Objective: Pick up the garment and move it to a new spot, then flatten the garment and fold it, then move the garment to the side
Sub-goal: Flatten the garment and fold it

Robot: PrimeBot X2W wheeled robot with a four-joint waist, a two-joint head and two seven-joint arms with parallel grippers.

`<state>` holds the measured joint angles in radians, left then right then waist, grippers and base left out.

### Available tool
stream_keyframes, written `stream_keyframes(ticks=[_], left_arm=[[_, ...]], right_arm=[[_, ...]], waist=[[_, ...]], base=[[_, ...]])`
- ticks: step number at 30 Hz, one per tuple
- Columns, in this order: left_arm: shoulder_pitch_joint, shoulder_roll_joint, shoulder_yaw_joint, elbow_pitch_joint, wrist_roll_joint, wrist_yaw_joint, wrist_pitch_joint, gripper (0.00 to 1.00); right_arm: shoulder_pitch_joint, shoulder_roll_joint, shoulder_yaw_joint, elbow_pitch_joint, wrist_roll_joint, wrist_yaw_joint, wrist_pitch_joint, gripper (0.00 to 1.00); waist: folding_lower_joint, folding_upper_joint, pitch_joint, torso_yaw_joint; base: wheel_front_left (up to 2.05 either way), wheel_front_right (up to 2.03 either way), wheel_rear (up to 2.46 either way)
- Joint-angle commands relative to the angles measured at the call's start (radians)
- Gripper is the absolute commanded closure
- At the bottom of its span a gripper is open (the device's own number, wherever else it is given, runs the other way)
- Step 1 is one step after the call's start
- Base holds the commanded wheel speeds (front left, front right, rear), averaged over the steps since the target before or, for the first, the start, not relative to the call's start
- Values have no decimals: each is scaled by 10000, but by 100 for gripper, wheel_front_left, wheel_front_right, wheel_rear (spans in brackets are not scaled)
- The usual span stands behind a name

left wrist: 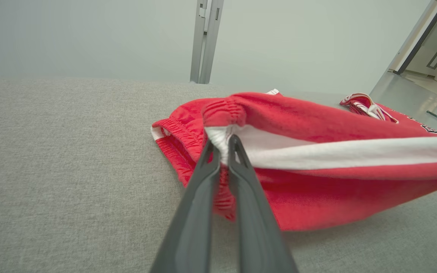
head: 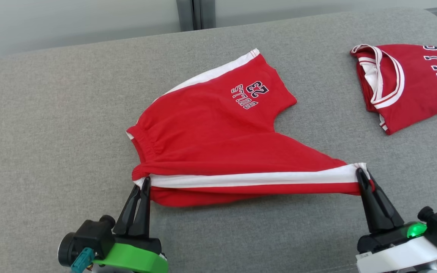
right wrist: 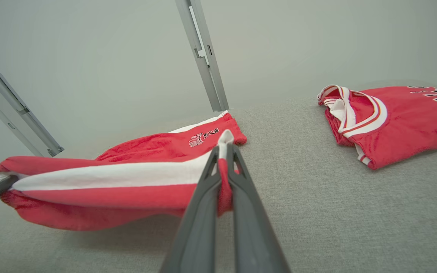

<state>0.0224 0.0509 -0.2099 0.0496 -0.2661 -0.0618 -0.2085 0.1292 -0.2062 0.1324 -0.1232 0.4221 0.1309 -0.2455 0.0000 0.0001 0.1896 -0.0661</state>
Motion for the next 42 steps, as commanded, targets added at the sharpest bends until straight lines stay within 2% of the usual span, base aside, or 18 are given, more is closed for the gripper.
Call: stream_keyframes(ticks=[1,8,14,18,25,30,35,36,37,38,39,42], left_arm=[[202,88,-9,-234,50,85,124,100],[-529,88,-147,-334,-254,-33,632,100],[-2059,65,-239,245,-451,-142,730,100],[-3131,43,-344,828,-594,-194,604,100],[-4868,23,-892,2090,-1132,-216,249,100],[-5738,21,-1435,2830,-1636,-45,-90,100],[-6484,16,-2070,3575,-2096,-58,-302,100],[-6590,17,-2184,3734,-2118,-76,-311,100],[-6684,17,-2285,3919,-2201,-85,-330,75],[-6741,18,-2332,4044,-2270,-78,-340,56],[-6793,18,-2379,4167,-2323,-35,-381,0],[-6810,20,-2362,4274,-2128,238,-493,0]], right_arm=[[91,-104,-156,-196,-46,-4,100,100],[-879,-605,-352,-424,-21,-4,495,100],[-2906,-1305,-248,313,315,-4,774,100],[-4890,-1865,331,1492,664,-6,1043,100],[-8249,-2628,1449,4559,1406,-9,1147,100],[-9821,-2780,2272,6301,1685,-10,914,100],[-10870,-2693,3091,7625,1871,-9,453,100],[-10993,-2640,3208,7824,1915,-9,383,96],[-11117,-2585,3377,8055,1871,-9,285,51],[-11199,-2532,3474,8199,1843,-9,197,15],[-11271,-2499,3508,8331,1818,-9,61,0],[-11172,-2365,3456,8463,1552,-9,-155,0]], waist=[[0,-1,10,13],[0,-1,536,271],[0,-1,1896,881],[0,-1,2657,1291],[0,-1,3395,2213],[0,-1,3602,2584],[0,-1,3731,2699],[0,-1,3736,2701],[0,-1,3730,2682],[0,-1,3711,2655],[0,-1,3685,2611],[0,-1,3542,2475]], base=[[0,0,0],[0,0,0],[0,0,0],[0,0,0],[0,0,0],[0,0,0],[0,0,0],[0,0,0],[0,0,0],[0,0,0],[0,0,0],[0,0,0]])
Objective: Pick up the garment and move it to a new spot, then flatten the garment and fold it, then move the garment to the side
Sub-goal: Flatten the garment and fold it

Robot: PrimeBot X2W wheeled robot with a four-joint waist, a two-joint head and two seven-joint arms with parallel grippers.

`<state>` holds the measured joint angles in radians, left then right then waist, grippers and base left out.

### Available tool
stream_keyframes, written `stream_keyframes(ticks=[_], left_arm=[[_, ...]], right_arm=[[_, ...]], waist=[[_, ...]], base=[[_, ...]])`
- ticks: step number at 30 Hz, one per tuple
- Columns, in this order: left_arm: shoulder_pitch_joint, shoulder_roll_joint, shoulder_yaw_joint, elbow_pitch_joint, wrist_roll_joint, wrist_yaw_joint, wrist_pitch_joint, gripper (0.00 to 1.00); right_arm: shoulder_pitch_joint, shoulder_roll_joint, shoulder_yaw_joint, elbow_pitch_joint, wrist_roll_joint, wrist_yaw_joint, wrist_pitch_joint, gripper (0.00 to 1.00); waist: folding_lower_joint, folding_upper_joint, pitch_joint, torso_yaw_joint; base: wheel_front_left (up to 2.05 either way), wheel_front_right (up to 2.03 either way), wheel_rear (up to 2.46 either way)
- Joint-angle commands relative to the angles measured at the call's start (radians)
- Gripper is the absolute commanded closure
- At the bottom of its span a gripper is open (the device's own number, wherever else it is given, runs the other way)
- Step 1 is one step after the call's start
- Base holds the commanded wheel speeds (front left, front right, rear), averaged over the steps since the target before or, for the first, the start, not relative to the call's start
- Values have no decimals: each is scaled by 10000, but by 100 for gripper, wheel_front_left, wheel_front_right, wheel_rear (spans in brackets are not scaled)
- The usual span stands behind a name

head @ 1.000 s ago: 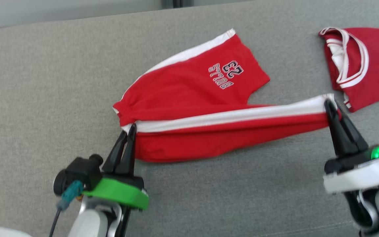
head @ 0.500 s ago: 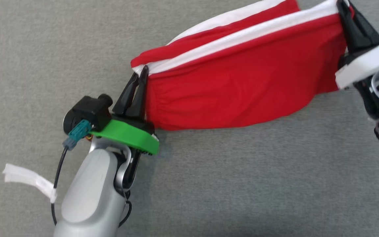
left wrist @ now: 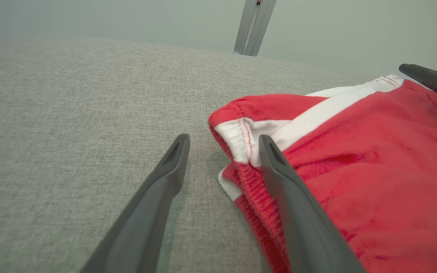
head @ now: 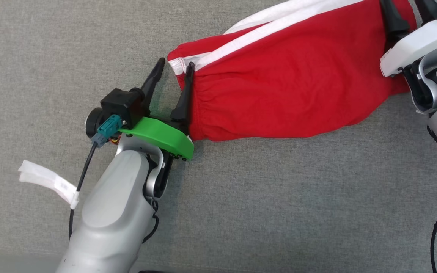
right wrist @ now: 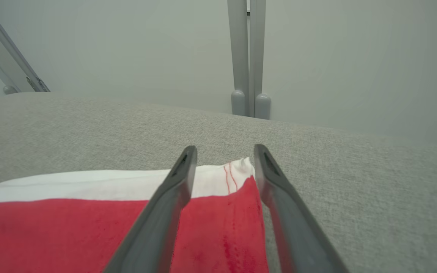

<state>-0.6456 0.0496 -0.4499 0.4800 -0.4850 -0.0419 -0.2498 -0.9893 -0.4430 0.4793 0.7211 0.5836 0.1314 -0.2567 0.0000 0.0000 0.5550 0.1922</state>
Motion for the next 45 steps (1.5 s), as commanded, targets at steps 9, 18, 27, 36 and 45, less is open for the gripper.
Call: stream_keyframes(ticks=[9,18,27,36,45], left_arm=[[1077,609,1316,-1748,1264,1334,-151,0],[2423,1296,2272,-2902,1735,1705,-154,0],[3634,1605,2458,-3289,1763,1858,-155,0],[4534,1567,2391,-3417,1591,2021,-111,0],[4736,1582,2281,-3616,1574,2124,45,0]], right_arm=[[2236,720,-2563,-2895,-1650,-11,-78,0],[4964,1669,-3653,-5274,-2532,-11,-81,0],[6863,1977,-3851,-6298,-2724,-11,13,0],[7957,2114,-4035,-7074,-2785,-11,454,0],[8217,2152,-4184,-7406,-2803,-11,717,0]], waist=[[0,0,-822,-944],[0,0,-1691,-1973],[0,0,-2402,-2600],[0,0,-2865,-2680],[0,0,-2993,-2619]], base=[[0,0,0],[0,0,0],[0,0,0],[0,0,0],[0,0,0]])
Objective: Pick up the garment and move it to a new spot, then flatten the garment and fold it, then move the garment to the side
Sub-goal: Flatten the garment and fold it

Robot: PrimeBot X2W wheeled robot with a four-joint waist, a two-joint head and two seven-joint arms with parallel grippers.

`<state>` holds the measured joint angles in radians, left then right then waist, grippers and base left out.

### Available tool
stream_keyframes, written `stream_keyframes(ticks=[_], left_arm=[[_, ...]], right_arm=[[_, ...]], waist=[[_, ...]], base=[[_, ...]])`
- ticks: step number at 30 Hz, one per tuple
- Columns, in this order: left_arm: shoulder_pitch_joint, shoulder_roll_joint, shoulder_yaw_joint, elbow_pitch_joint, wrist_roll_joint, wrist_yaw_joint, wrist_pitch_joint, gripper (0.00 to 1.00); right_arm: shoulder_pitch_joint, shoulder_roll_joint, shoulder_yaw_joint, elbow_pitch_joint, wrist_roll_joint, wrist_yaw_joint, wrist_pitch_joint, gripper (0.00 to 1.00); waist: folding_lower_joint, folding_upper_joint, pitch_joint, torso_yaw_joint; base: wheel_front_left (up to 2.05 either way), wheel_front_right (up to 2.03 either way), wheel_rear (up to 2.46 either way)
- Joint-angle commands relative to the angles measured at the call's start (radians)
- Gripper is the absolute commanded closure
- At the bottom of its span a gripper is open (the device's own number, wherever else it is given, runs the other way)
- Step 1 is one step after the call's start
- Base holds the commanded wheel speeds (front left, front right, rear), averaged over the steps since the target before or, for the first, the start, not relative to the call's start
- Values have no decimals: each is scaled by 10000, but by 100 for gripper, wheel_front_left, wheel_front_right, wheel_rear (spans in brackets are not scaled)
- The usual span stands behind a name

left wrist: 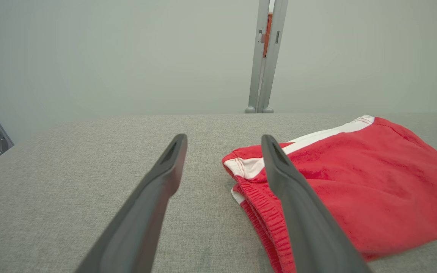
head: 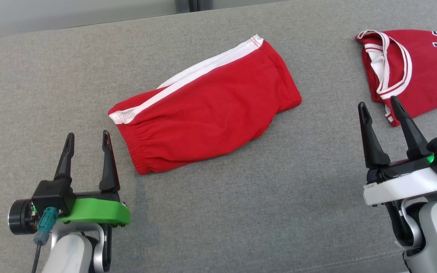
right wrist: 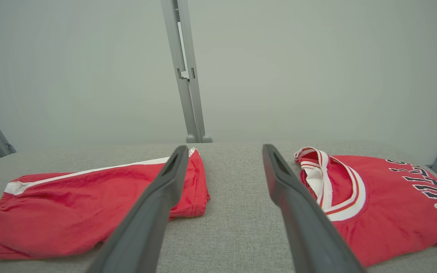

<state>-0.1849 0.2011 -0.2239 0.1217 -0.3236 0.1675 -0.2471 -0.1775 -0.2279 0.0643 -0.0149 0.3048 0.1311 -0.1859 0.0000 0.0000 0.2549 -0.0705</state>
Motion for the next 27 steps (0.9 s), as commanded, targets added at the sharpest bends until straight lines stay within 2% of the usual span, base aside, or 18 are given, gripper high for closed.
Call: stream_keyframes(ticks=[1,7,15,22,27], left_arm=[[108,70,15,-43,-63,22,16,0],[-255,67,-71,-152,-34,-40,-3,0],[-1145,-170,-450,-538,201,-218,-79,0],[-1855,-542,-752,-460,357,-447,-153,0],[-2169,-705,-844,-260,479,-583,-192,0]], right_arm=[[92,-17,-52,-60,-11,-8,30,0],[-160,-171,-174,-24,26,-8,202,0],[-1130,-705,-11,535,181,-8,574,0],[-2525,-1181,861,2134,389,-8,869,0],[-3386,-1325,1320,3612,572,-8,958,0]], waist=[[0,0,19,17],[0,0,306,233],[0,0,1539,1129],[0,0,2438,1967],[0,0,2669,2279]], base=[[0,0,0],[0,0,0],[0,0,0],[0,0,0],[0,0,0]])
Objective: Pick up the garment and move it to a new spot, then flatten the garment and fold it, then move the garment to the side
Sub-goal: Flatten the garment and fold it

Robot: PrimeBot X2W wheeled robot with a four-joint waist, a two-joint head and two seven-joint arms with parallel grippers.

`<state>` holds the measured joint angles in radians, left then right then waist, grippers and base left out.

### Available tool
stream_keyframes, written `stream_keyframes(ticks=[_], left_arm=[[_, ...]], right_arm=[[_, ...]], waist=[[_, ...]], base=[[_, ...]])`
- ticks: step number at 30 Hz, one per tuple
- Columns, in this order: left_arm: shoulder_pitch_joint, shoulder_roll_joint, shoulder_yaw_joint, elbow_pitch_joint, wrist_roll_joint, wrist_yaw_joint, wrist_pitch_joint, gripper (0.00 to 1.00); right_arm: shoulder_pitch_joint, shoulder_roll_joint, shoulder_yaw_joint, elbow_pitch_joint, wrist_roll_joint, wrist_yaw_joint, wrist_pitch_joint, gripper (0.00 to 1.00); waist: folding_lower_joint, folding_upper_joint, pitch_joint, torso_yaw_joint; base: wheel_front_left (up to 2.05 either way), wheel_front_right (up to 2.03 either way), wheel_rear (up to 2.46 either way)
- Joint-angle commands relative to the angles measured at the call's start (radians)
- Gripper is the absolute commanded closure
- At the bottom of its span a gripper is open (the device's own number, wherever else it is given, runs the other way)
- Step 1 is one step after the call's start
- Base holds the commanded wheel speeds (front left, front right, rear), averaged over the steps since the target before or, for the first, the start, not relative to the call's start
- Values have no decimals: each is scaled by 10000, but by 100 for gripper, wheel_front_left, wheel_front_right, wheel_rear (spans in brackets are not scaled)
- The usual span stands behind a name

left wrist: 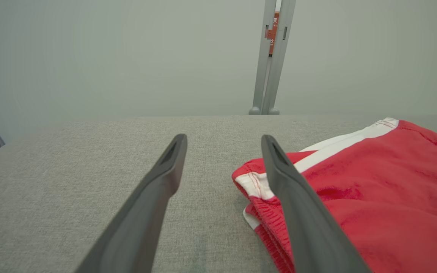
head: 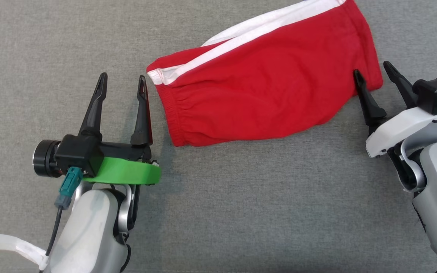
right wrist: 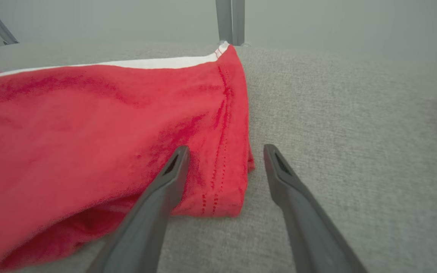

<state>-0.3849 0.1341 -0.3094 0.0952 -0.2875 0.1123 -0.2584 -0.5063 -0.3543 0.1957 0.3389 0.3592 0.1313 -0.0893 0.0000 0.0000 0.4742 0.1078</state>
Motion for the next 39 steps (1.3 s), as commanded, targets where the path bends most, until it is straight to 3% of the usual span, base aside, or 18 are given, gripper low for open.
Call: stream_keyframes(ticks=[1,7,8,9,10,20,28,34,39], left_arm=[[-200,-55,6,49,141,-55,-71,0],[-135,-120,142,26,269,-100,-75,0],[-71,-119,178,15,294,-95,-75,0],[10,-110,229,24,294,-93,-75,0],[69,-97,272,34,300,-96,-75,0],[755,126,459,187,397,-143,-69,0],[1437,290,411,262,290,-25,35,0],[1788,300,333,134,211,42,170,0],[1761,239,240,68,167,41,215,0]], right_arm=[[-240,-68,46,393,83,-10,-63,0],[-463,154,409,1832,403,-11,-103,0],[-451,220,527,1932,528,-11,-99,53],[-396,309,652,2011,664,-8,-91,85],[-330,354,743,2026,770,-3,-133,100],[1216,657,272,1224,1476,-8,-1382,100],[2936,666,-491,871,1782,-13,-1434,100],[3107,591,-758,907,1754,-13,-1218,100],[2307,501,-379,323,1449,-8,-649,100]], waist=[[0,0,472,529],[0,0,325,468],[0,0,282,426],[0,0,218,366],[0,0,158,318],[0,0,-874,-416],[0,0,-1772,-730],[0,0,-2018,-772],[0,0,-2079,-662]], base=[[0,0,0],[0,0,0],[0,0,0],[0,0,0],[0,0,0],[0,0,0],[0,0,0],[0,0,0],[0,0,0]])
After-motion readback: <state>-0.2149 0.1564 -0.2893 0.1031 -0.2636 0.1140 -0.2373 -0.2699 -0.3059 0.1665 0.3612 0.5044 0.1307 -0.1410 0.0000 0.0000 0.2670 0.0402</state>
